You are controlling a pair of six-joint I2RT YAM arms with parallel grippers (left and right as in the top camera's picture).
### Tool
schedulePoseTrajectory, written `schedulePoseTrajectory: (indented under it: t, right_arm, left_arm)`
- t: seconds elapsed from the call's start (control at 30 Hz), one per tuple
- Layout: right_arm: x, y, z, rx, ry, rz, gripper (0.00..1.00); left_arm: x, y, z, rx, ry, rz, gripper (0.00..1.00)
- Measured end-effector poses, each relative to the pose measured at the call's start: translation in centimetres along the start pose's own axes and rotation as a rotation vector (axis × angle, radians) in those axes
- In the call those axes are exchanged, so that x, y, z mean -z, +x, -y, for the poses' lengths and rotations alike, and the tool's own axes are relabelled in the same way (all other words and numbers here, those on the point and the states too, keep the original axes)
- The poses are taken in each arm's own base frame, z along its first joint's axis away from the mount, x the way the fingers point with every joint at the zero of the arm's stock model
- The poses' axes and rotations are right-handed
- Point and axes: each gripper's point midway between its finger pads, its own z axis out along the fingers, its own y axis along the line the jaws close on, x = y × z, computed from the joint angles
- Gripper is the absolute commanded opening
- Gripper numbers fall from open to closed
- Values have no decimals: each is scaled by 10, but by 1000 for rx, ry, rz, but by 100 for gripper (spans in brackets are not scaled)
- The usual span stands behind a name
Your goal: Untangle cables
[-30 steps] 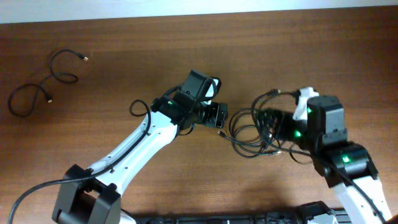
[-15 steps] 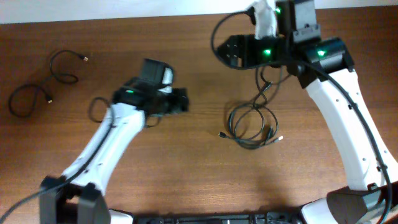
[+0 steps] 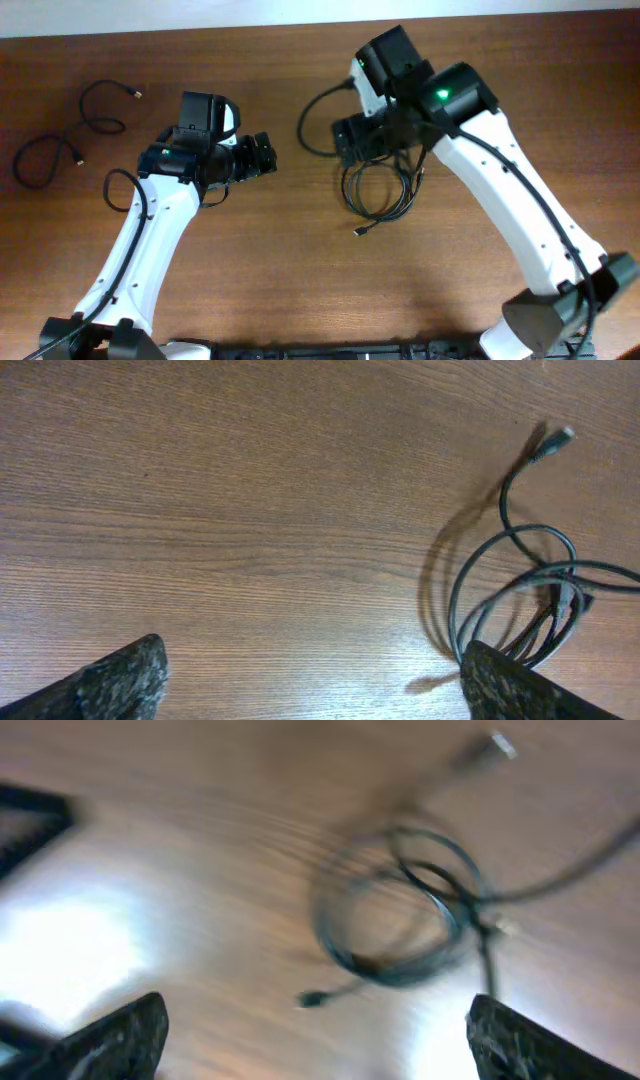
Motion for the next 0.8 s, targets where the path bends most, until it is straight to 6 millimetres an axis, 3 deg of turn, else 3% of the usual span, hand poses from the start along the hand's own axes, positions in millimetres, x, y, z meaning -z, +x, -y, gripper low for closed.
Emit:
schedulePoseTrajectory:
  t: [0.1, 0.33, 0.57, 0.7, 0.8]
  right_arm:
    - [-5, 3, 41, -108, 170, -23, 99]
    - [6, 13, 92, -191, 366, -48, 99]
    - [15, 46, 118, -234, 466, -174, 99]
    - [17, 45, 127, -252, 523, -158, 99]
    - [31, 36, 152, -249, 684, -93, 99]
  left_arm:
    - [0, 0, 0, 0, 0, 0, 100]
    - [0, 0, 0, 0, 0, 0, 99]
    - [0, 0, 0, 0, 0, 0, 99]
    - [0, 0, 0, 0, 0, 0, 99]
    - [0, 0, 0, 0, 0, 0, 99]
